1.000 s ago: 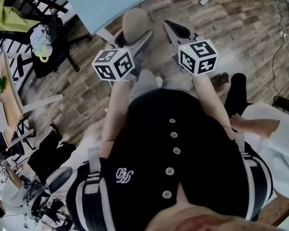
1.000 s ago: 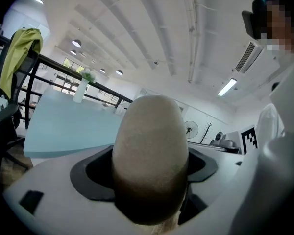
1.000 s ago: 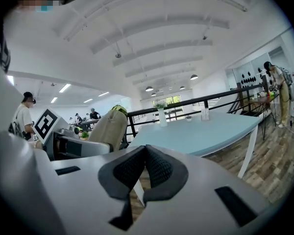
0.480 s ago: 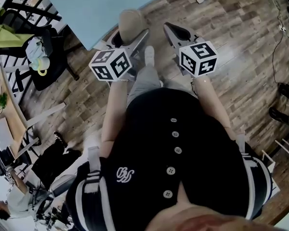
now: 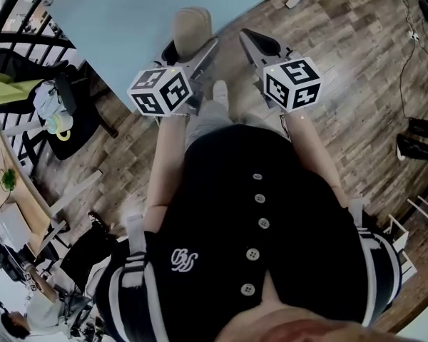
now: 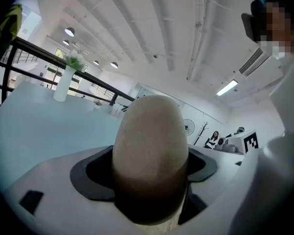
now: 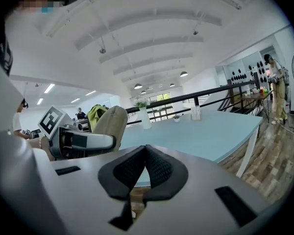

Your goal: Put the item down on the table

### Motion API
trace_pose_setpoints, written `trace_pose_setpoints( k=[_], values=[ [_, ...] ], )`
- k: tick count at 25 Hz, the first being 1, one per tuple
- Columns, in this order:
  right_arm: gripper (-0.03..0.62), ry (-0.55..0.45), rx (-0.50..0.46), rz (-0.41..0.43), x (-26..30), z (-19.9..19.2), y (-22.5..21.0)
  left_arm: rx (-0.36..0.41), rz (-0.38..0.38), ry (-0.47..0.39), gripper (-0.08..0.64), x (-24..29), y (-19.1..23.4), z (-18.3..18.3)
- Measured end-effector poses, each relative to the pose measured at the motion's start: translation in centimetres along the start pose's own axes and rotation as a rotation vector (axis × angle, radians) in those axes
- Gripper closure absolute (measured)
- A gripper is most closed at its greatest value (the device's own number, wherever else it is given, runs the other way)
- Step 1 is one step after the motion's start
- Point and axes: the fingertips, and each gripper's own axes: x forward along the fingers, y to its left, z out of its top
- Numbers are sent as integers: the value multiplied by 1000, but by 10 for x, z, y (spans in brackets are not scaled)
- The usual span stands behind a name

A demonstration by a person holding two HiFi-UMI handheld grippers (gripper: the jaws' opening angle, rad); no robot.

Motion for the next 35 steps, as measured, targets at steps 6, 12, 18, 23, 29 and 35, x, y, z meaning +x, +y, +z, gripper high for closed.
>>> trace_pose_setpoints(
  k=[6,12,18,23,29,35],
  values=[
    [581,4,-9,-33,40,15,-27,17,-36,6,147,39,26,33],
    [581,-4,6,-61,65,26,-52,29,-53,5,147,66,48,54],
    [581,11,21,-90,78,28,-70,19,-71,18,147,87,61,62],
    [581,29,25,-87,83,28,-80,1,-73,28,147,97,61,60],
    [581,61,28,-33,103,29,-93,-6,-29,35,147,111,73,65],
    [581,91,0,55,153,47,-113,-38,53,12,147,133,112,85]
  ],
)
